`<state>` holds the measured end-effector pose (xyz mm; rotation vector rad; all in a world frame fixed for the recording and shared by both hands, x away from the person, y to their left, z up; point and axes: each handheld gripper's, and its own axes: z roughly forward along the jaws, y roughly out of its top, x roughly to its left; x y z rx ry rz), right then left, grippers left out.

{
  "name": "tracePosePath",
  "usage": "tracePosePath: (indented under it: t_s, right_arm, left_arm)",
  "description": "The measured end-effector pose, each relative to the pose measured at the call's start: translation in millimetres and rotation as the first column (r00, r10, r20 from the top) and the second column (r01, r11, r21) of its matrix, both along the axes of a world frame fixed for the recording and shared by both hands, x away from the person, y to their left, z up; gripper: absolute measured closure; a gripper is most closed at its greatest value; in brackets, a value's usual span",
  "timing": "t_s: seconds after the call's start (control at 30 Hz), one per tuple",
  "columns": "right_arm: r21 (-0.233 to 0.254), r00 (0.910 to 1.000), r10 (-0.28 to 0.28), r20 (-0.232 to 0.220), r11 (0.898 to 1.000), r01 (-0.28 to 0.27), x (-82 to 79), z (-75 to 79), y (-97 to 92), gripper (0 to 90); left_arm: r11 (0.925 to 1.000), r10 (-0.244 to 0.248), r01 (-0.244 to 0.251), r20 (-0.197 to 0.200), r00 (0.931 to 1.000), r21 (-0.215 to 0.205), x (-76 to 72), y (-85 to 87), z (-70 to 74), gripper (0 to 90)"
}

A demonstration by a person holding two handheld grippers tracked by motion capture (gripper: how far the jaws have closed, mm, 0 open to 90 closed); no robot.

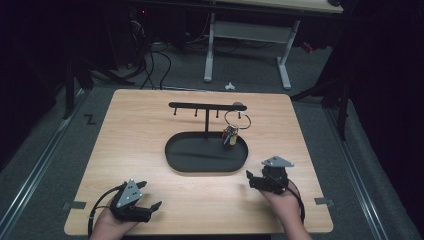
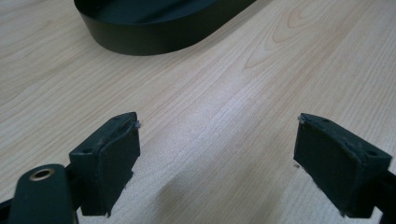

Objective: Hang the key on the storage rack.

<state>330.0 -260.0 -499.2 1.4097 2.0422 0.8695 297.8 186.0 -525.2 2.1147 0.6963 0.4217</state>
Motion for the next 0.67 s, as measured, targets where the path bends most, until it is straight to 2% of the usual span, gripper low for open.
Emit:
tracePosePath:
  t_s: [0.03,0.07,0.1,0.13,0.17,0.2,0.23,0.27,0.33,0.43,0.67]
  right_arm:
    - [0.025,0.998,-0.031,0.056,0.999,0.03,-12.7,-7.9,0.6,17.9]
    - [0.051,0.994,-0.052,0.096,0.998,0.047,-22.2,-14.0,0.1,22.7]
    - [0.069,0.9934,-0.053,0.101,0.997,0.047,-31.8,-19.8,-1.4,24.4]
    - [0.101,0.9979,-0.037,0.054,0.994,0.031,-32.7,-17.7,-2.5,17.6]
    - [0.103,0.9976,-0.023,0.065,0.995,0.016,-33.9,-15.0,-3.1,17.8]
    - [0.068,0.9944,-0.023,0.103,0.998,0.016,-36.0,-14.4,-4.7,21.3]
    - [0.05,0.9928,-0.044,0.111,0.998,0.039,-37.1,-16.0,-6.0,20.8]
    - [0.071,0.9949,-0.056,0.084,0.996,0.051,-35.7,-18.9,-7.6,18.7]
    - [0.097,0.9973,-0.047,0.057,0.994,0.041,-32.0,-21.2,-7.7,16.4]
    - [0.061,0.9978,-0.025,0.062,0.998,0.021,-30.6,-23.1,-3.2,16.4]
    - [0.062,0.9984,-0.015,0.055,0.998,0.012,-29.2,-24.1,-1.6,16.3]
  left_arm:
    - [1.0,0.005,-0.005,0.001,1.0,-0.005,0.1,0.0,-0.2,14.9]
    - [1.0,0.007,-0.007,0.001,1.0,-0.006,0.4,0.3,-0.1,14.9]
    - [0.9999,0.007,-0.007,0.0,1.0,-0.007,0.6,0.5,0.4,14.9]
    - [0.9999,0.007,-0.007,0.002,1.0,-0.012,0.5,0.3,0.7,14.9]
    - [0.9999,0.006,-0.006,0.004,1.0,-0.011,0.4,0.0,0.9,15.0]
    - [1.0,0.005,-0.005,0.008,1.0,-0.008,0.2,-0.3,0.9,15.0]
    - [1.0,0.007,-0.007,0.008,0.9999,-0.006,0.2,-0.6,0.8,15.0]
    - [1.0,0.007,-0.007,0.007,0.9999,-0.007,0.1,-0.8,0.9,15.0]
    - [1.0,0.004,-0.004,0.009,0.9999,-0.002,-0.3,-1.8,1.1,15.0]
    - [1.0,0.001,-0.001,0.01,0.9999,0.005,-0.5,-2.4,0.4,15.0]
    - [1.0,0.006,-0.006,0.011,0.9999,-0.005,-0.4,-0.2,0.7,15.1]
